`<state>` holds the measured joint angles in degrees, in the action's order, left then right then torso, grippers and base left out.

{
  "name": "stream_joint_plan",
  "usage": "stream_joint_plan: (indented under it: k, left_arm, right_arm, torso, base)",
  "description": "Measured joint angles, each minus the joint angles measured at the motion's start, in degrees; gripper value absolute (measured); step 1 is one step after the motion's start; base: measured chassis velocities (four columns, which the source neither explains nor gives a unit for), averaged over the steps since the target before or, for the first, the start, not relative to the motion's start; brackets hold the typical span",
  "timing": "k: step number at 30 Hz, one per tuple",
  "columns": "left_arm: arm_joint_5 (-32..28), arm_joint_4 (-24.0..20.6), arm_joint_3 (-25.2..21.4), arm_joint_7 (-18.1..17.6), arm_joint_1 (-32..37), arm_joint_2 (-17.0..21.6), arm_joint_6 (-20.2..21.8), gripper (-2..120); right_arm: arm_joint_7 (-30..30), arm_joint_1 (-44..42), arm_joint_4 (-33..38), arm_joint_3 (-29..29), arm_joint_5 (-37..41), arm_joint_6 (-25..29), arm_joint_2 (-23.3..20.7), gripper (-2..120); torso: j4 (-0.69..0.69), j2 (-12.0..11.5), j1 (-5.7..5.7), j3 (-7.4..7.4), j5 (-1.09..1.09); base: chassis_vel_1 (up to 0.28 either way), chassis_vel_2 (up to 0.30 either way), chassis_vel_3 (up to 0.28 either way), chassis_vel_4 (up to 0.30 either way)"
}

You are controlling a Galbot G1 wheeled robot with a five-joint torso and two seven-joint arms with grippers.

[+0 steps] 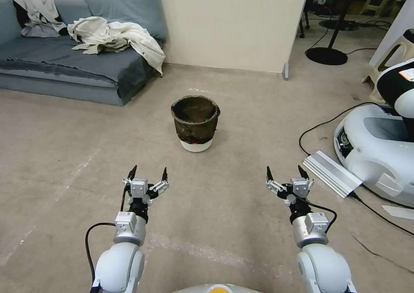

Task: Pick up the trash can from the floor.

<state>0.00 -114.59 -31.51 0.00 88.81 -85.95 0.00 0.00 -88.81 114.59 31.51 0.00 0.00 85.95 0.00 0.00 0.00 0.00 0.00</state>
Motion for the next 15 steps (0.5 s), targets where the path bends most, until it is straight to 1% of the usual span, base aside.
stream_joint_plan:
  k: [15]
  left_arm:
    - [0.0, 0.0, 0.0, 0.0, 0.0, 0.0, 0.0, 100]
  right_arm:
    - [0.0, 0.0, 0.0, 0.0, 0.0, 0.0, 0.0, 100]
  torso:
    - [0.00, 0.0, 0.00, 0.00, 0.00]
  base:
    - [0.000, 0.000, 0.000, 0.000]
